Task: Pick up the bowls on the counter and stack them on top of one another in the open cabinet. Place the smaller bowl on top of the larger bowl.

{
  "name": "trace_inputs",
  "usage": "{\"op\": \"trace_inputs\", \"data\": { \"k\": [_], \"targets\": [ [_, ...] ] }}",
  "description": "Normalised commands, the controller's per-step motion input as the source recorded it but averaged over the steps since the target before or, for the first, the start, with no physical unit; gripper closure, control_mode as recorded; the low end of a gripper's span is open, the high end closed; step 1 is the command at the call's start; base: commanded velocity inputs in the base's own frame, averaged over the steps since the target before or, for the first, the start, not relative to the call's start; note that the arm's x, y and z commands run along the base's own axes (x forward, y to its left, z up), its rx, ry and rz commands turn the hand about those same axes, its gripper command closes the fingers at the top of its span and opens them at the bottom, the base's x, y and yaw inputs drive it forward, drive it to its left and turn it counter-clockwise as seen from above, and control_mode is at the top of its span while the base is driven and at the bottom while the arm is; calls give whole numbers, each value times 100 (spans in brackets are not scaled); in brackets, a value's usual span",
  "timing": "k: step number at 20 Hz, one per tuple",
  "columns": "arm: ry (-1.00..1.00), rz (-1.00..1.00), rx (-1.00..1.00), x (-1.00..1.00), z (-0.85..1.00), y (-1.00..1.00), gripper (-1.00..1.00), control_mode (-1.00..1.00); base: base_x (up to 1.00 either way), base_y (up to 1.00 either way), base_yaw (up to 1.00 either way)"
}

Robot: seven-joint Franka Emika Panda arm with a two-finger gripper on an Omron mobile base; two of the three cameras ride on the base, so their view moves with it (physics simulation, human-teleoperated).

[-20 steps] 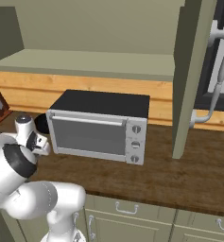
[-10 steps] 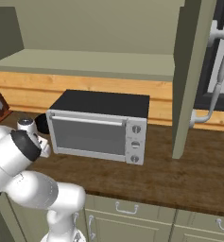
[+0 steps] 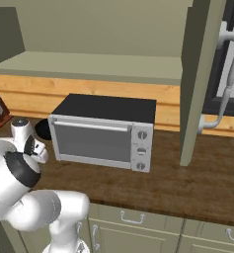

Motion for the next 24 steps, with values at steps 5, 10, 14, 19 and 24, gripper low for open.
{"op": "trace_inputs", "data": {
  "k": [5, 10, 14, 19, 24],
  "targets": [
    [-1, -20, 0, -40, 41, 0, 100, -100, 0, 0, 0],
    [0, -15, 0, -28, 64, 0, 100, -100, 0, 0, 0],
    [0, -13, 0, -18, 70, 0, 100, -100, 0, 0, 0],
    [0, -19, 0, -9, 49, 1, 100, -100, 0, 0, 0],
    [-4, -20, 0, -2, 30, 5, 100, -100, 0, 0, 0]
  ]
}}
